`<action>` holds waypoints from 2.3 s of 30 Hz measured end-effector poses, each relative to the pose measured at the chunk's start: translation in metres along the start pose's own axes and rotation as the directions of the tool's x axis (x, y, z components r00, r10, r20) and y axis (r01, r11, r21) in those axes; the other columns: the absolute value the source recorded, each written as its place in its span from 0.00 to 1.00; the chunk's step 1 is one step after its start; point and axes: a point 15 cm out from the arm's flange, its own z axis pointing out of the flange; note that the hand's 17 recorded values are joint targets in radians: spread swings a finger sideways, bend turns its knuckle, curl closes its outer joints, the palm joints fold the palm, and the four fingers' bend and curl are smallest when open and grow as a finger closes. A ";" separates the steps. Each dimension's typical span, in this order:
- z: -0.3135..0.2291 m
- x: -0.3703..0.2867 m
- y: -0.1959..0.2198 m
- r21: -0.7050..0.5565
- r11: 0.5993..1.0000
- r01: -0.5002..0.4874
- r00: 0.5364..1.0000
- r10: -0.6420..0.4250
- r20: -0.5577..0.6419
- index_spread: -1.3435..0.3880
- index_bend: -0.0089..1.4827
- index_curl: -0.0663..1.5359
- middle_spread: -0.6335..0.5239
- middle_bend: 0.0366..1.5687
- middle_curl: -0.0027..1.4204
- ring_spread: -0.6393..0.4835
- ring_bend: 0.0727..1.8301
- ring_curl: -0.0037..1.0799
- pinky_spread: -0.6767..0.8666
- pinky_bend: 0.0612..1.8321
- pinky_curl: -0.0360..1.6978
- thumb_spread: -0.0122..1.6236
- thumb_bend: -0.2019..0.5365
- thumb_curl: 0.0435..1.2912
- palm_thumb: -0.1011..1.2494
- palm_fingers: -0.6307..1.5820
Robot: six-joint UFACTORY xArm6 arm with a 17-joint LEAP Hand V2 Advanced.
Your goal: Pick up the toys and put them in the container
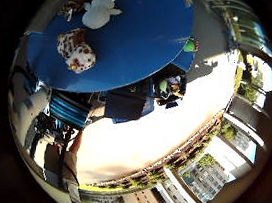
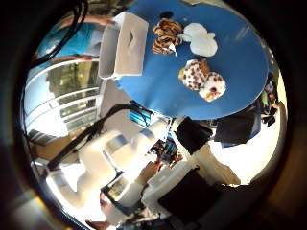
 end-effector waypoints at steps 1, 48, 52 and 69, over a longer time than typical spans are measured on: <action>-0.003 -0.001 -0.003 0.002 1.000 0.000 1.000 0.000 -0.003 0.65 0.16 0.25 0.57 0.08 0.20 0.80 0.07 0.28 0.70 0.16 0.19 0.75 0.24 0.25 0.46 0.34; 0.107 0.020 -0.172 -0.196 0.916 -0.350 0.932 0.362 0.030 0.79 0.11 0.19 0.64 0.10 0.24 0.83 0.22 0.33 0.73 0.35 0.19 0.75 0.24 0.23 0.37 0.40; 0.126 0.024 -0.176 -0.217 0.907 -0.360 0.926 0.375 0.033 0.80 0.11 0.19 0.63 0.11 0.25 0.83 0.22 0.32 0.74 0.35 0.18 0.75 0.24 0.23 0.38 0.40; 0.189 0.018 -0.180 -0.329 0.886 -0.325 0.931 0.361 0.050 0.77 0.11 0.18 0.54 0.21 0.29 0.82 0.35 0.35 0.73 0.40 0.15 0.74 0.25 0.24 0.43 0.59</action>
